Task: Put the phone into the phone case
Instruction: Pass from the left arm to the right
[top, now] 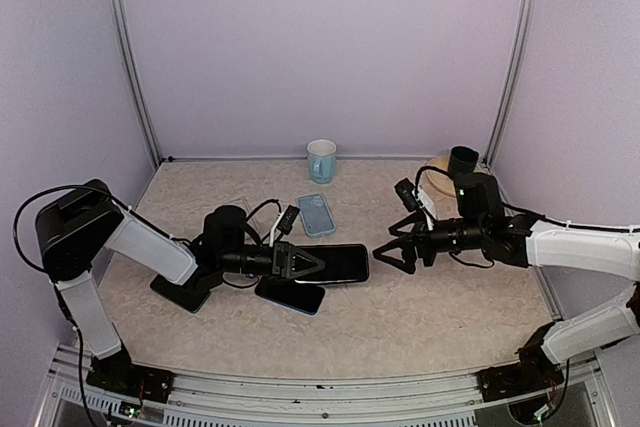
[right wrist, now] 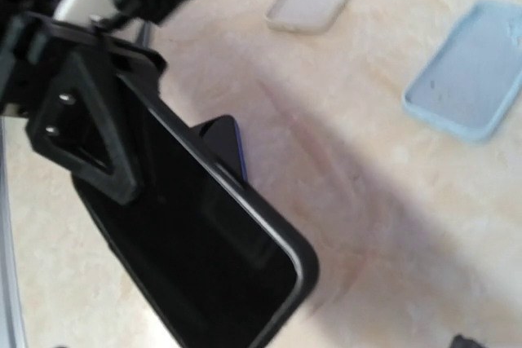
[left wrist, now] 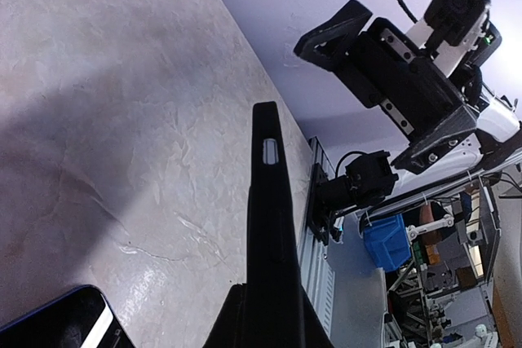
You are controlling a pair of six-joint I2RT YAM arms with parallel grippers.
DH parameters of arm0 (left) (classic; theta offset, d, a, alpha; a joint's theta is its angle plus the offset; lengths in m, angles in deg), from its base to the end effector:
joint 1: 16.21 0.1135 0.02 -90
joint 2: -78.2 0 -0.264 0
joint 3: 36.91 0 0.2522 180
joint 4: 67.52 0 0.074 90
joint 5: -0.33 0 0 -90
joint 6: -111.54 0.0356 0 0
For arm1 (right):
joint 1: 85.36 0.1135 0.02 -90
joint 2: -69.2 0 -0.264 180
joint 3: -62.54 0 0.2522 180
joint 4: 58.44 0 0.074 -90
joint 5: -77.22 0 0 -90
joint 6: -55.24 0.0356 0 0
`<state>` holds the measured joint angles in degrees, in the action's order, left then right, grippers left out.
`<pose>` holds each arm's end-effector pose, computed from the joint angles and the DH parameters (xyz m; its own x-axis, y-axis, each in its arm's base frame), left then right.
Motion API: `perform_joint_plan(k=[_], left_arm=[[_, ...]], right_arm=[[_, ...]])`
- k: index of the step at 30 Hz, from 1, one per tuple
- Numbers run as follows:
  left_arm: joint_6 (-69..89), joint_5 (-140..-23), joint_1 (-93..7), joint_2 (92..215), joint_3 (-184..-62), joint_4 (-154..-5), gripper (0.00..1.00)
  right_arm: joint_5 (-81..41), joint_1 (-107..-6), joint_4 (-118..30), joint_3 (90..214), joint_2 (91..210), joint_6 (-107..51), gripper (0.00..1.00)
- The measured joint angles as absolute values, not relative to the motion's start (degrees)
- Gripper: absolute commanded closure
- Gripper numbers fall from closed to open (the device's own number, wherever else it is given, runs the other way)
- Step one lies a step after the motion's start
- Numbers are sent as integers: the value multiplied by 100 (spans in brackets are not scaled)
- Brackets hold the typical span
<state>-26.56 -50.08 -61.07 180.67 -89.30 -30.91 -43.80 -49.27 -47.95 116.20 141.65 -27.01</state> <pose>0.2232 -0.2541 0.1542 -0.8418 0.0285 -0.5390 0.5335 0.1951 -0.8230 0.2076 0.1741 0.2329 -0.5087 -0.2278 -0.8303 -0.8068 0.4627 0.3674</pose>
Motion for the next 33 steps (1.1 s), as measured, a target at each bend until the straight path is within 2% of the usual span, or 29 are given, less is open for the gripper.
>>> perform_joint_plan(k=[13, 33], left_arm=[[-2415, -5010, -6310, 18015, -9094, -3720, 100], [-2171, -5008, -6529, 18013, -9262, -4070, 100]], right_arm=[[-3736, -3836, -5057, 11576, 13728, -4511, 0], [-2192, -2743, -4764, 12188, 14947, -5814, 0]])
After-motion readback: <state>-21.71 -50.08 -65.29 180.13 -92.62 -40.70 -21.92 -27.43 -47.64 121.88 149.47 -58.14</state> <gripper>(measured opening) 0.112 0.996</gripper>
